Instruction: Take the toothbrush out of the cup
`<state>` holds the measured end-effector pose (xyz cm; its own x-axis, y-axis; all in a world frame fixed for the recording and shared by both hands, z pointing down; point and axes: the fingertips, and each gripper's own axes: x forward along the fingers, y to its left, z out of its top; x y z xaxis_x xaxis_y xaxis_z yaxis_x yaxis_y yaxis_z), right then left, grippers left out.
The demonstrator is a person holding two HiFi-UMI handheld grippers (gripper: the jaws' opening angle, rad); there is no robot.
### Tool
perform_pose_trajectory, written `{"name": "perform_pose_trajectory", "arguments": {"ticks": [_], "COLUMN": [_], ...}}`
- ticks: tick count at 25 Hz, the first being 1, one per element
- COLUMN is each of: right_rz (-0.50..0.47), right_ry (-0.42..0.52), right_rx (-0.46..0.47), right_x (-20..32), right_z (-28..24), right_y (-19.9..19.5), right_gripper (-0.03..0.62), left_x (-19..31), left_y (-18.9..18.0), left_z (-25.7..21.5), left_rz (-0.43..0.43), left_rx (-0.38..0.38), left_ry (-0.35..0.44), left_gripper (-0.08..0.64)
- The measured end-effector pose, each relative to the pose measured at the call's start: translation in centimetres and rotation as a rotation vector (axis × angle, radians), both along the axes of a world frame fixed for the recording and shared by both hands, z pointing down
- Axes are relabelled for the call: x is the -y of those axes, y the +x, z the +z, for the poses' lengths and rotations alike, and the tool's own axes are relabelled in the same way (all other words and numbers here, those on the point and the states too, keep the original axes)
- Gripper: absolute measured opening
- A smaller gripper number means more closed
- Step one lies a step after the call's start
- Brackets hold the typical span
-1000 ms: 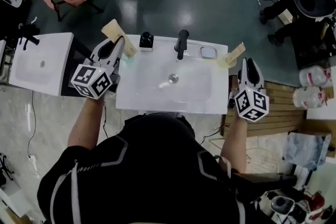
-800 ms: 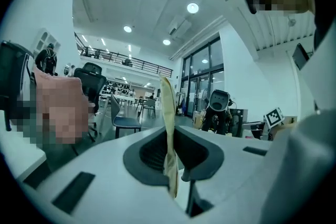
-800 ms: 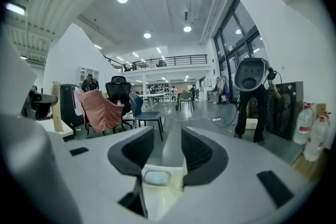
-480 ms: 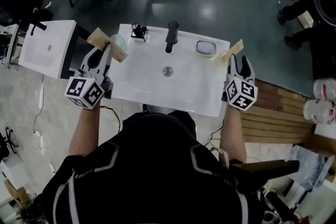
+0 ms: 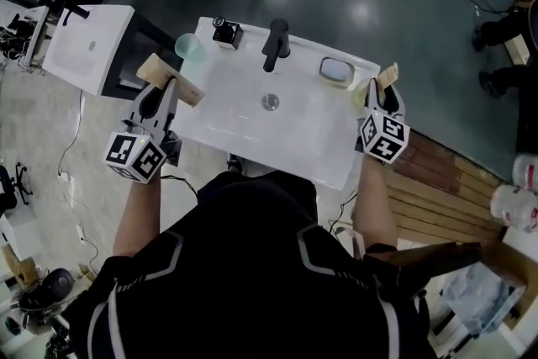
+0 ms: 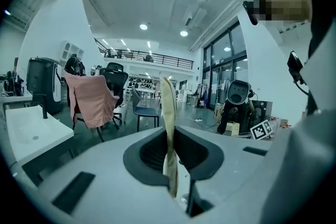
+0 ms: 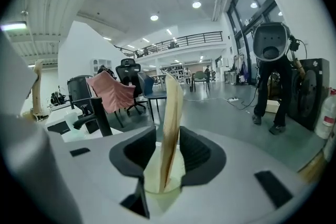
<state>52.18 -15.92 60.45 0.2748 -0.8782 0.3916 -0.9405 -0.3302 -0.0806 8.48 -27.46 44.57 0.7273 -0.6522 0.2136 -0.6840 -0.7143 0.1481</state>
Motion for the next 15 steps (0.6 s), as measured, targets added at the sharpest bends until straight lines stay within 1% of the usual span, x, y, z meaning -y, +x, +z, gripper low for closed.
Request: {"name": "perform_pose_trajectory", "arguments": {"ticks": [1,4,7,10,15], "right_rz": [0.000,-0.010,-0.019,-0.006,0.018], "right_ry": [-0.002,-0.005,-0.009,-0.004,0.001], "right_rx": [-0.001,-0.001,-0.013,-0.015,-0.018], "right_x": [0.1,0.7,1.0,0.9,0.0], "right_z": [0.2,0.5,0.5,0.1,-1.4], "right_y": [0.2,0.2,0.1,0.2,0.2], "right_gripper": [0.131,0.106,0.089,0.072,0.061], "left_x": [-0.3,-0.8,-0.9,-0.8,0.1], "left_y": [-0.1,-0.8,-1.2,-1.6,-2.1], "left_z": [0.1,0.4,0.7,0.7,0.2], "left_rz": [-0.009,-0.038,-0.050,-0.053,-0.034], "left_rx": [0.001,-0.009,-0.003,-0.009,-0.032], "left_ry": [-0.002,-0.017,-0.019,-0.022,-0.026], "left_gripper": [0.035,0.035,0.035,0.035,0.035]}}
